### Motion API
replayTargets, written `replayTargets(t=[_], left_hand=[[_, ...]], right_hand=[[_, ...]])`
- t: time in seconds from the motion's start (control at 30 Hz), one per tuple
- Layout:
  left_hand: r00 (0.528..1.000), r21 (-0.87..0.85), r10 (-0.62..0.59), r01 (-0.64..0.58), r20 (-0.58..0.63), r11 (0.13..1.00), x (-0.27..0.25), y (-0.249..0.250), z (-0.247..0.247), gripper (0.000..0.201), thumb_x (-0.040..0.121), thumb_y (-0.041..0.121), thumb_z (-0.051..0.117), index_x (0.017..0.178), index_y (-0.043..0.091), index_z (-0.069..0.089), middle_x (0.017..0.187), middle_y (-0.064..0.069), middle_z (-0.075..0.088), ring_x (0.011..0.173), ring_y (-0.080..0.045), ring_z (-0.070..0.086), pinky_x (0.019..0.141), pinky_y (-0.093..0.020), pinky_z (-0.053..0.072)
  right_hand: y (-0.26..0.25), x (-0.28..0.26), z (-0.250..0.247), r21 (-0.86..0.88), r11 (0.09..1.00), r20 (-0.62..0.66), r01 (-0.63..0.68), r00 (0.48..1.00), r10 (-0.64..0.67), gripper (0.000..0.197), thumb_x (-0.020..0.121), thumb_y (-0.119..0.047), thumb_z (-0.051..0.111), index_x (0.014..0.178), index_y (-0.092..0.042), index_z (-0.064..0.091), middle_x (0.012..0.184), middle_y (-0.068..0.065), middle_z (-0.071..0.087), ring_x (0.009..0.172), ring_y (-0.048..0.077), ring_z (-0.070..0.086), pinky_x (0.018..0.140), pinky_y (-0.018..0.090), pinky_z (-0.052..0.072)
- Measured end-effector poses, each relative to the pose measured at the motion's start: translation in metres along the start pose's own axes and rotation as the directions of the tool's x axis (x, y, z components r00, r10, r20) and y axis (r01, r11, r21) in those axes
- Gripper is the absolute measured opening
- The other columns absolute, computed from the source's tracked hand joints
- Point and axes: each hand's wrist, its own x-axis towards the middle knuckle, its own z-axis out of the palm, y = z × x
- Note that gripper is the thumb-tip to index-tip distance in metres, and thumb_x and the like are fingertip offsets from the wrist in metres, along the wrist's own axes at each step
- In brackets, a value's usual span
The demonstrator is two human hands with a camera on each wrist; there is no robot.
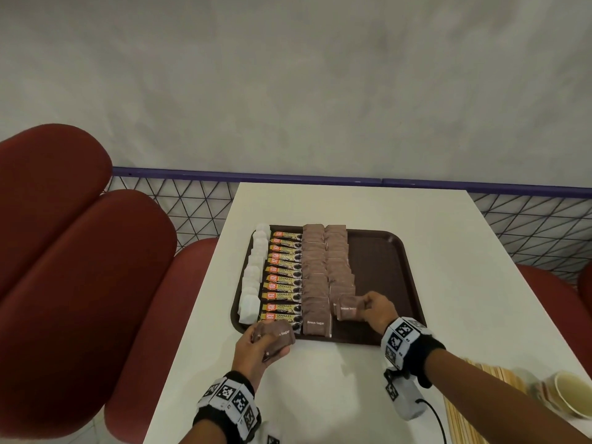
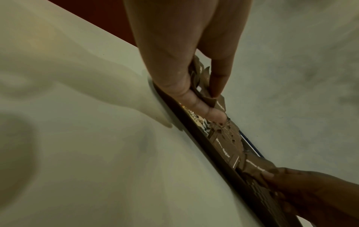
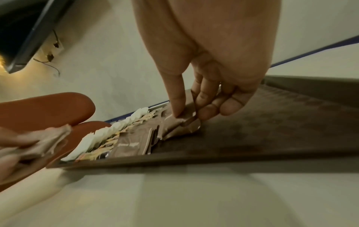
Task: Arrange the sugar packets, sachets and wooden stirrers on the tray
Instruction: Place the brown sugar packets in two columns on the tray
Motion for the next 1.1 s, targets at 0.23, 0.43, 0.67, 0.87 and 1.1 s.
replayTargets(t=[0.23, 0.43, 0.67, 0.87, 1.1], left_hand=[[1.000, 0.032, -0.002, 0.002, 0.002, 0.999, -0.001, 0.000, 0.002, 0.033, 0.085, -0.005, 0.058, 0.116, 0.005, 0.057, 0.114, -0.018, 0.063, 0.101, -0.032, 0.063, 0.063, -0.031, 0.058], [1.000, 0.038, -0.003, 0.004, -0.024, 0.999, 0.000, 0.000, -0.002, 0.035, 0.083, -0.004, 0.062, 0.117, 0.006, 0.056, 0.113, -0.018, 0.063, 0.096, -0.032, 0.064, 0.062, -0.032, 0.058], [1.000, 0.032, -0.002, 0.003, -0.023, 0.999, -0.002, 0.001, 0.001, 0.029, 0.083, -0.003, 0.062, 0.109, 0.009, 0.058, 0.108, -0.016, 0.064, 0.093, -0.031, 0.065, 0.063, -0.034, 0.058], [1.000, 0.036, 0.002, -0.002, 0.005, 0.999, -0.005, 0.002, 0.007, 0.029, 0.084, -0.007, 0.059, 0.107, 0.010, 0.058, 0.106, -0.014, 0.064, 0.091, -0.032, 0.065, 0.066, -0.035, 0.059], [1.000, 0.051, 0.026, -0.027, 0.017, 0.998, -0.009, 0.001, 0.013, 0.027, 0.084, -0.004, 0.061, 0.106, 0.011, 0.057, 0.104, -0.015, 0.065, 0.092, -0.033, 0.066, 0.065, -0.034, 0.058]], right_hand=[[-0.006, 0.004, 0.019, -0.185, 0.983, 0.005, -0.011, 1.000, 0.012, 0.013, 0.082, -0.021, 0.062, 0.092, -0.017, 0.054, 0.105, 0.011, 0.061, 0.098, 0.029, 0.059, 0.083, 0.032, 0.047], [-0.008, 0.009, 0.020, -0.403, 0.914, -0.037, 0.040, 0.998, -0.060, 0.036, 0.086, -0.034, 0.058, 0.113, -0.010, 0.053, 0.121, 0.012, 0.055, 0.116, 0.028, 0.045, 0.094, 0.035, 0.041], [-0.009, 0.007, 0.023, -0.393, 0.918, -0.149, 0.052, 0.982, -0.119, 0.046, 0.081, -0.032, 0.065, 0.117, -0.012, 0.043, 0.123, 0.009, 0.048, 0.116, 0.025, 0.042, 0.094, 0.034, 0.041], [-0.023, -0.010, 0.030, -0.354, 0.883, -0.049, 0.309, 0.936, -0.348, 0.039, 0.086, -0.034, 0.059, 0.115, -0.012, 0.046, 0.117, 0.005, 0.046, 0.113, 0.022, 0.039, 0.094, 0.031, 0.037], [-0.041, -0.037, 0.061, 0.189, 0.887, 0.378, 0.420, 0.803, -0.461, 0.025, 0.083, -0.025, 0.067, 0.103, -0.015, 0.056, 0.087, -0.004, 0.053, 0.082, 0.012, 0.051, 0.072, 0.021, 0.042]])
